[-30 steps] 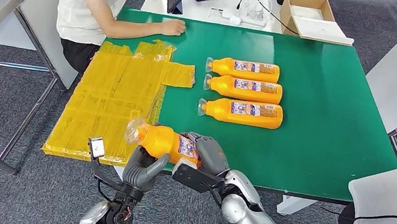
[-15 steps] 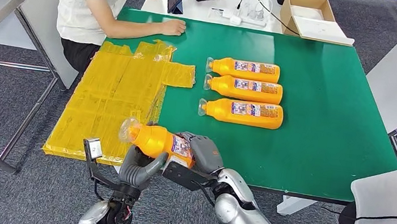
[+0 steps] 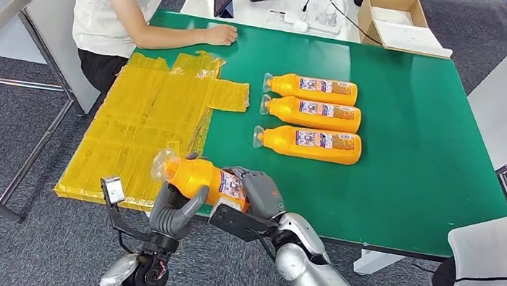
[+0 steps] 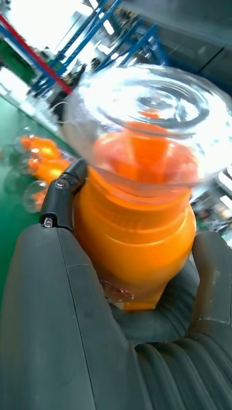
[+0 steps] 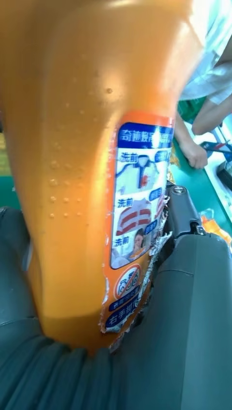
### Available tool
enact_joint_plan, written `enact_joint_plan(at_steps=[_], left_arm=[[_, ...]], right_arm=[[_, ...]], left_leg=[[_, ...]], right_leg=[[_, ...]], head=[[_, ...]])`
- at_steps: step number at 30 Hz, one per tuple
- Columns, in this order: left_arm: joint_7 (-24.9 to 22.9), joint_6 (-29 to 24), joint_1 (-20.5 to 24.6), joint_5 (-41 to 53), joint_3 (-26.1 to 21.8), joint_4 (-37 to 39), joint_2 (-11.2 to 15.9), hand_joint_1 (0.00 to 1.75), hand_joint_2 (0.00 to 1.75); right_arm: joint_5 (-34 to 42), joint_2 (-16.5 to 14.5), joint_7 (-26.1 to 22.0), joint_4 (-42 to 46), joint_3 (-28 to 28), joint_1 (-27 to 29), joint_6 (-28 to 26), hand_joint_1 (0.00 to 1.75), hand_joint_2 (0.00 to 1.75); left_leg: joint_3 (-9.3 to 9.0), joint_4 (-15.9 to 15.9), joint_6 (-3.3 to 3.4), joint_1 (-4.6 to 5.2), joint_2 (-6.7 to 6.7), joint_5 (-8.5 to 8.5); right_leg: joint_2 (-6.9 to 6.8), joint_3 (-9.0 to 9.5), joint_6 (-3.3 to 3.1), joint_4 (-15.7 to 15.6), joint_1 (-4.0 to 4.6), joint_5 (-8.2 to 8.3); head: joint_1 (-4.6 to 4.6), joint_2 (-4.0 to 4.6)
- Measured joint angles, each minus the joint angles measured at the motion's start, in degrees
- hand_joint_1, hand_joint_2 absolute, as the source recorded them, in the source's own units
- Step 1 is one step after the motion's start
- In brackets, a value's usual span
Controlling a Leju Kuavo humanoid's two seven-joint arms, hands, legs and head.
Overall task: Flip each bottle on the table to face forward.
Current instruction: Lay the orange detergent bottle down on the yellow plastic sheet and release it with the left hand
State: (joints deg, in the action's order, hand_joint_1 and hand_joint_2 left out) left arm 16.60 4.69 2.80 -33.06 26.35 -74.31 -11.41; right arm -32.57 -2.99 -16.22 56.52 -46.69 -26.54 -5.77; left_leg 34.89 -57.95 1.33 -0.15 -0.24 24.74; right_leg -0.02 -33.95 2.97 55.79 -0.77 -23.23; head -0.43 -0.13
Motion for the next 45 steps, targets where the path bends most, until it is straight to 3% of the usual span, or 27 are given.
enact_joint_plan(at_steps=[7, 13, 14, 17, 18, 19, 26, 33, 45], left_arm=[[-1.01, 4.30, 0.67, -2.97, -0.34, 2.10, 0.33, 1.75, 1.75], [-1.48, 7.76, 0.85, -4.46, -0.33, 2.53, 0.77, 1.75, 1.75], [-1.49, 8.06, 0.91, -4.53, -0.33, 2.61, 0.86, 1.75, 1.75], [-1.39, 8.32, 0.98, -4.41, -0.32, 2.72, 0.95, 1.75, 1.75], [-1.27, 8.32, 0.99, -4.22, -0.31, 2.73, 0.95, 1.75, 1.75], [-1.14, 8.25, 1.00, -4.00, -0.29, 2.73, 0.95, 1.75, 1.75], [-0.64, 4.24, 0.88, -3.55, -0.25, 1.72, 0.56, 1.75, 1.75], [3.85, -3.98, 0.85, 6.76, 1.27, -0.29, 0.11, 1.75, 1.75], [3.54, -5.40, 0.55, 3.97, 2.07, -1.87, -0.15, 1.75, 1.75]], right_arm=[[0.83, 0.89, -1.61, 0.02, 0.00, -0.30, 1.58, 1.44, 1.75], [2.39, 1.32, -3.13, 0.02, 0.01, -0.73, 3.12, 1.41, 1.75], [2.48, 1.36, -3.21, 0.02, 0.01, -0.82, 3.22, 1.27, 1.75], [2.61, 1.45, -3.28, 0.02, 0.02, -0.93, 3.36, 0.27, 1.75], [2.60, 1.49, -3.27, 0.02, 0.02, -0.96, 3.31, 0.07, 1.75], [2.46, 1.52, -3.20, 0.02, 0.02, -0.99, 3.15, 0.00, 1.75], [1.74, 1.53, -2.55, 0.05, 0.18, -0.99, 0.74, 0.00, 1.75], [2.13, 1.55, -2.60, 1.20, 0.77, -0.63, 0.28, 0.00, 1.75], [2.76, 1.88, -2.38, 2.54, 2.21, 0.48, -0.88, 0.00, 1.75]], left_leg=[[0.01, 0.00, 0.00, 0.00, 0.00, 0.00], [0.00, 0.00, 0.00, 0.00, 0.01, 0.00], [0.00, 0.00, 0.00, 0.00, 0.01, 0.00], [0.00, 0.00, 0.00, 0.00, 0.01, 0.00], [0.00, 0.00, 0.00, 0.00, 0.01, 0.00], [0.00, 0.00, 0.00, 0.00, 0.01, 0.00], [0.01, 0.00, 0.00, 0.00, 0.00, 0.00], [0.01, 0.00, 0.00, 0.00, 0.01, 0.00], [0.01, 0.00, 0.00, 0.00, 0.01, 0.00]], right_leg=[[0.00, 0.00, 0.01, 0.00, 0.00, 0.00], [0.00, 0.00, 0.00, 0.00, 0.00, 0.00], [0.00, 0.00, 0.00, 0.00, 0.00, 0.00], [0.00, 0.00, 0.01, 0.00, 0.00, 0.00], [0.00, 0.00, 0.01, 0.00, 0.00, 0.00], [0.00, 0.00, 0.01, 0.00, 0.00, 0.00], [0.00, 0.00, 0.01, 0.00, 0.00, 0.00], [0.00, -0.01, 0.00, 0.00, 0.00, 0.00], [0.00, -0.01, 0.01, 0.00, 0.00, 0.00]], head=[[0.00, 0.00], [-0.01, 0.00], [0.00, 0.00], [0.00, 0.00], [-0.01, 0.00], [0.00, 0.00], [0.01, 0.00], [0.00, 0.00], [0.00, 0.00]])
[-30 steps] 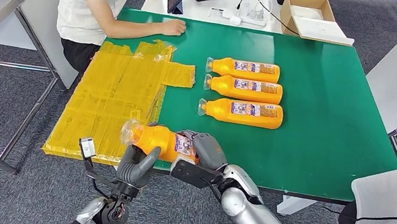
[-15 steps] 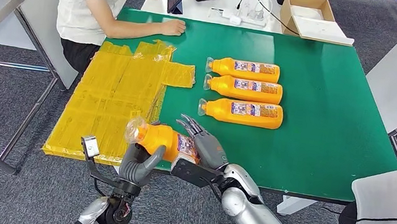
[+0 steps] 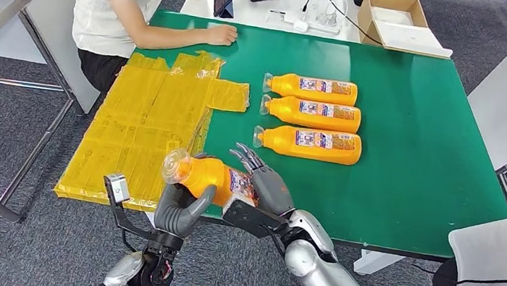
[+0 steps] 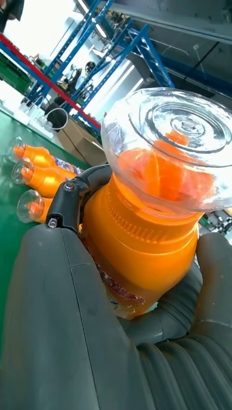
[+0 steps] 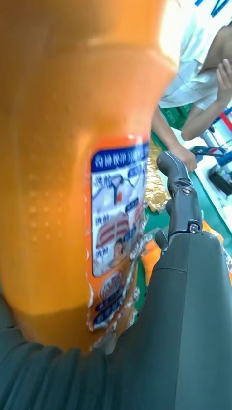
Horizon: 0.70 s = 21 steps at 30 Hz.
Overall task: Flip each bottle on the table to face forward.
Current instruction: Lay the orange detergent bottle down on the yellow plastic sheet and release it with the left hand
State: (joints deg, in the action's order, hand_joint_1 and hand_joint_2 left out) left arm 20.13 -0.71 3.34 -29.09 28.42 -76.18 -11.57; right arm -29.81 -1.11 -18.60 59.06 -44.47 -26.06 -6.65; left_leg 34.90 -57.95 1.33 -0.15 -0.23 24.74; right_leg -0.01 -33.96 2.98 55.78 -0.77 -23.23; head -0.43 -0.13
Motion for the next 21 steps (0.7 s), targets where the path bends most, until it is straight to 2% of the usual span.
enact_joint_plan(at_steps=[6, 10, 13, 15, 18, 21], left_arm=[[1.90, -4.38, -1.07, 2.56, -1.16, -3.91, 0.27, 1.75, 1.75], [4.24, -10.75, -1.95, 9.12, -3.40, -7.76, 0.90, 1.75, 1.75], [5.20, -13.54, -2.24, 12.33, -4.86, -9.71, 1.43, 1.75, 1.75], [6.19, -16.19, -2.29, 15.02, -5.34, -10.47, 1.65, 1.75, 1.75], [8.48, -22.96, -2.32, 21.85, -6.14, -11.05, 1.87, 1.75, 1.75], [9.38, -26.58, -2.31, 25.62, -6.97, -11.27, 2.05, 1.75, 1.75]], right_arm=[[-0.49, 1.16, -0.45, 2.73, 2.75, 2.43, -2.94, 0.00, 1.75], [-1.30, 2.28, -0.91, 5.17, 5.32, 4.79, -4.39, 0.00, 1.75], [-1.63, 2.95, -1.08, 6.63, 6.80, 6.17, -5.06, 0.00, 1.75], [-2.04, 3.20, -1.29, 7.37, 7.56, 6.84, -5.49, 0.00, 1.75], [-2.95, 3.31, -1.82, 8.40, 8.93, 7.97, -6.40, 0.00, 1.75], [-3.42, 3.33, -2.12, 9.12, 9.99, 8.77, -6.92, 0.00, 1.75]], left_leg=[[0.01, 0.00, 0.00, 0.00, -0.01, 0.01], [0.01, 0.00, 0.00, 0.00, -0.01, 0.01], [0.01, 0.00, 0.00, 0.00, -0.01, 0.01], [0.01, 0.00, 0.00, 0.00, -0.01, 0.00], [0.01, 0.00, 0.00, 0.00, -0.01, 0.00], [0.01, 0.00, 0.00, 0.00, -0.01, 0.00]], right_leg=[[0.00, -0.01, 0.00, 0.00, 0.00, 0.00], [0.00, -0.01, 0.00, 0.00, 0.01, 0.00], [0.00, -0.01, 0.00, 0.00, 0.01, 0.00], [0.00, 0.00, 0.00, 0.00, 0.01, 0.00], [0.00, 0.00, 0.00, 0.00, 0.00, 0.00], [-0.01, 0.00, 0.00, 0.00, 0.00, 0.00]], head=[[0.00, 0.00], [-0.01, 0.00], [0.00, 0.00], [0.01, 0.00], [0.00, 0.00], [0.01, 0.00]])
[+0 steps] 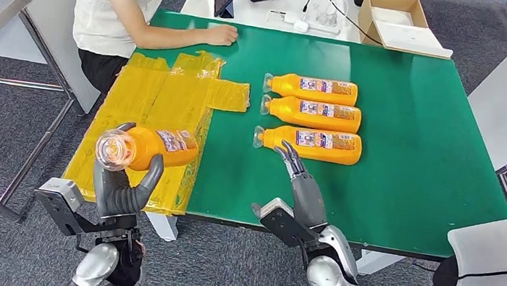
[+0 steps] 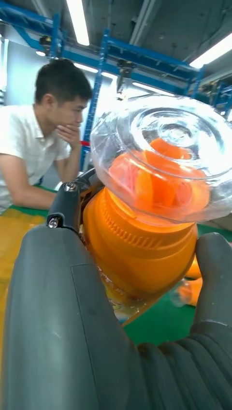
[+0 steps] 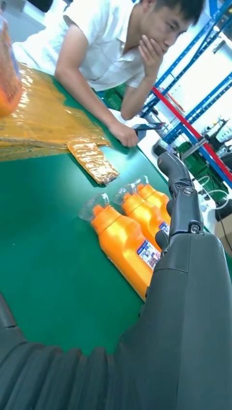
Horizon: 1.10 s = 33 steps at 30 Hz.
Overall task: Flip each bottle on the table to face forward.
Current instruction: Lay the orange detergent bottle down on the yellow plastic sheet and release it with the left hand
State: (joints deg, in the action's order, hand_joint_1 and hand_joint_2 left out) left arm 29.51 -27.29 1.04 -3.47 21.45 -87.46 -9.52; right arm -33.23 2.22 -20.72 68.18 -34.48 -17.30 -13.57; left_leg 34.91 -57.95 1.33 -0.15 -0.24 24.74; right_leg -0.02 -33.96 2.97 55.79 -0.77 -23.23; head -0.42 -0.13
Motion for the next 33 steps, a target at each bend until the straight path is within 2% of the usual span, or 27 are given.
enact_joint_plan(at_steps=[2, 5, 11, 15, 19, 25, 27, 31, 33], left_arm=[[0.39, -4.31, 0.13, 5.28, -0.17, 0.20, 0.02, 1.75, 1.75], [0.20, -10.73, 0.90, 18.17, -0.89, 2.01, -0.17, 1.75, 1.75], [-3.23, -12.60, 4.08, 48.15, -8.10, 9.78, -3.95, 1.75, 1.75], [-5.56, -12.62, 5.92, 55.70, -12.12, 13.50, -5.46, 1.75, 1.75], [-10.85, -12.62, 8.18, 65.99, -14.31, 17.46, -5.91, 1.75, 1.75], [-16.22, -12.66, 11.98, 71.74, -15.62, 23.80, -5.90, 1.75, 1.75], [-20.22, -12.67, 13.51, 75.07, -15.58, 26.39, -5.80, 1.75, 1.75], [-34.05, -12.23, 18.66, 85.23, -14.38, 35.16, -4.51, 1.75, 1.75], [-38.74, -10.97, 21.41, 89.12, -13.43, 39.85, -3.73, 1.75, 1.75]], right_arm=[[-0.51, -0.05, -0.38, 0.46, 0.63, 0.50, -0.35, 0.00, 1.75], [-1.38, -0.42, -0.98, 0.86, 1.34, 1.14, -0.47, 0.00, 1.75], [-2.23, -1.69, -1.73, 0.93, 1.50, 1.74, 0.42, 0.00, 1.75], [-2.37, -2.17, -1.90, 0.92, 1.49, 1.91, 0.69, 0.00, 1.75], [-2.40, -2.55, -2.13, 0.89, 1.49, 1.91, 1.36, 0.00, 1.75], [-2.40, -3.28, -2.32, 0.53, 1.47, 1.62, 1.98, 0.00, 1.75], [-2.40, -3.46, -2.42, 0.41, 1.47, 1.53, 2.38, 0.00, 1.75], [-2.34, -4.29, -2.77, -0.01, 1.47, 1.19, 3.61, 0.00, 1.75], [-2.26, -4.73, -2.87, -0.31, 1.47, 0.99, 4.17, 0.00, 1.75]], left_leg=[[0.00, 0.00, 0.00, 0.00, 0.01, 0.00], [0.00, 0.00, 0.00, 0.00, 0.00, 0.00], [-0.02, 0.00, 0.00, 0.00, 0.02, 0.00], [-0.02, 0.00, 0.00, 0.00, 0.02, -0.02], [-0.01, 0.00, 0.00, 0.00, 0.02, -0.02], [0.01, 0.00, 0.00, 0.00, 0.00, -0.02], [0.01, 0.00, 0.00, 0.00, -0.02, -0.03], [0.00, 0.00, -0.01, 0.00, -0.01, -0.07], [0.00, 0.00, -0.03, 0.00, -0.02, -0.10]], right_leg=[[0.00, 0.00, 0.00, 0.00, 0.00, 0.00], [0.00, 0.00, 0.00, 0.00, 0.00, 0.00], [0.01, 0.00, 0.01, 0.00, 0.00, 0.01], [0.00, 0.00, 0.01, 0.00, 0.00, 0.02], [0.00, 0.00, 0.01, 0.01, 0.00, 0.02], [0.00, 0.00, 0.01, 0.01, 0.00, 0.01], [-0.01, 0.00, 0.01, 0.01, 0.00, 0.02], [-0.01, 0.00, 0.02, 0.02, 0.00, 0.03], [-0.01, 0.01, 0.02, 0.04, 0.00, 0.03]], head=[[-0.01, 0.00], [-0.01, 0.00], [0.00, 0.00], [-0.01, 0.00], [-0.01, 0.00], [-0.01, 0.00], [0.00, 0.00], [-0.01, 0.00], [-0.01, 0.00]])
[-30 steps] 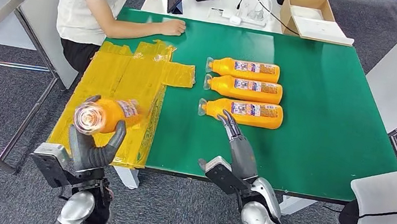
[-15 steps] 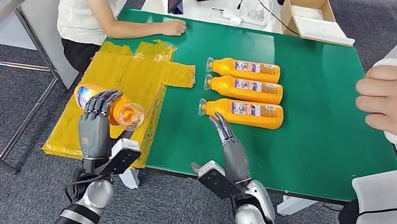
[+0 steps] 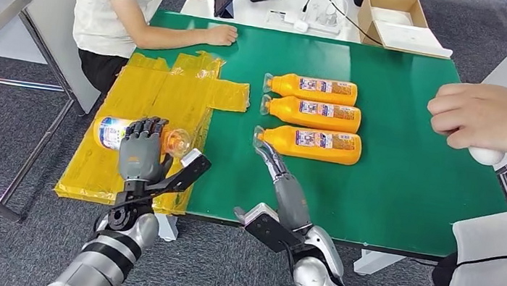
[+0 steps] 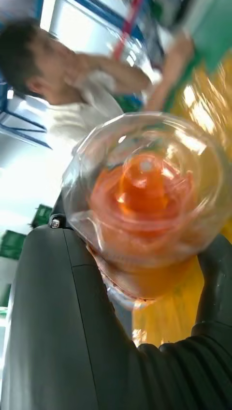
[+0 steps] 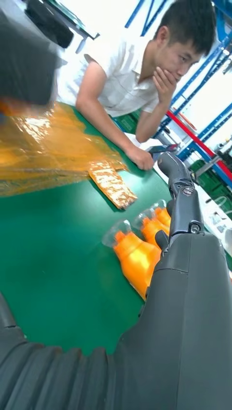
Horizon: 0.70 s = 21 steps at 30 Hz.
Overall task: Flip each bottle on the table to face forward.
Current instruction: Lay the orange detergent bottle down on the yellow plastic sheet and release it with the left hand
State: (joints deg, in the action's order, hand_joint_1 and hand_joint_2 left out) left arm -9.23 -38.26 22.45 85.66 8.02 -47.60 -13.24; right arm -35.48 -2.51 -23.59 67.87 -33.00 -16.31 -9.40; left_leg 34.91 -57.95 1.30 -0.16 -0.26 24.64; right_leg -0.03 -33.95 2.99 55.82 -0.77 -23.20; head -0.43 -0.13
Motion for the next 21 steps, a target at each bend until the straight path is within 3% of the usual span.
enact_joint_plan(at_steps=[3, 10, 11, 14, 15, 17, 21], left_arm=[[-3.32, 2.39, 3.27, 2.65, 1.29, 5.85, 0.82, 1.75, 1.75], [-5.61, 10.23, 7.73, 3.75, 3.60, 13.89, 1.37, 1.75, 1.75], [-5.59, 11.28, 8.35, 3.38, 3.83, 14.72, 1.34, 1.68, 1.75], [-3.90, 13.05, 9.95, 0.87, 4.10, 16.74, 1.15, 1.25, 1.75], [-2.63, 13.59, 10.35, -0.56, 4.13, 17.22, 1.05, 1.17, 1.75], [0.25, 14.61, 10.87, -3.78, 4.13, 17.83, 0.75, 1.17, 1.75], [2.90, 15.60, 11.24, -6.75, 4.13, 18.59, -0.03, 0.01, 1.75]], right_arm=[[0.06, -0.56, -0.05, -0.48, 0.00, -0.18, 0.49, 0.00, 1.75], [0.20, -1.35, -0.09, -1.45, 0.02, -0.44, 1.24, 0.00, 1.75], [0.21, -1.49, -0.12, -1.56, 0.02, -0.48, 1.38, 0.00, 1.75], [0.16, -1.87, -0.18, -1.87, 0.02, -0.55, 1.74, 0.00, 1.75], [0.09, -1.95, -0.22, -1.97, 0.02, -0.56, 1.84, 0.00, 1.75], [-0.09, -2.04, -0.33, -2.13, 0.03, -0.57, 1.94, 0.00, 1.75], [-0.31, -2.16, -0.49, -2.39, 0.04, -0.57, 1.99, 0.00, 1.75]], left_leg=[[0.00, 0.00, -0.02, 0.00, 0.01, -0.01], [0.01, 0.00, -0.02, 0.00, 0.01, -0.01], [0.01, 0.00, -0.02, 0.00, 0.01, -0.01], [-0.01, 0.00, -0.02, 0.00, 0.01, -0.01], [-0.01, 0.00, -0.02, 0.00, 0.00, -0.01], [-0.01, 0.00, -0.02, 0.00, -0.01, -0.01], [0.00, 0.00, -0.02, 0.00, 0.00, -0.01]], right_leg=[[0.00, 0.00, 0.00, 0.02, 0.00, 0.00], [0.00, -0.01, 0.00, 0.02, -0.01, 0.00], [0.00, -0.01, 0.00, 0.02, -0.01, 0.00], [0.00, 0.00, 0.00, 0.02, -0.01, 0.00], [0.00, 0.00, 0.00, 0.02, -0.01, 0.00], [0.00, 0.00, 0.00, 0.02, -0.01, 0.00], [0.00, 0.00, 0.00, 0.02, -0.01, 0.00]], head=[[-0.01, 0.00], [0.00, 0.00], [0.00, 0.00], [0.00, 0.00], [-0.01, 0.00], [0.00, 0.00], [0.01, 0.00]])
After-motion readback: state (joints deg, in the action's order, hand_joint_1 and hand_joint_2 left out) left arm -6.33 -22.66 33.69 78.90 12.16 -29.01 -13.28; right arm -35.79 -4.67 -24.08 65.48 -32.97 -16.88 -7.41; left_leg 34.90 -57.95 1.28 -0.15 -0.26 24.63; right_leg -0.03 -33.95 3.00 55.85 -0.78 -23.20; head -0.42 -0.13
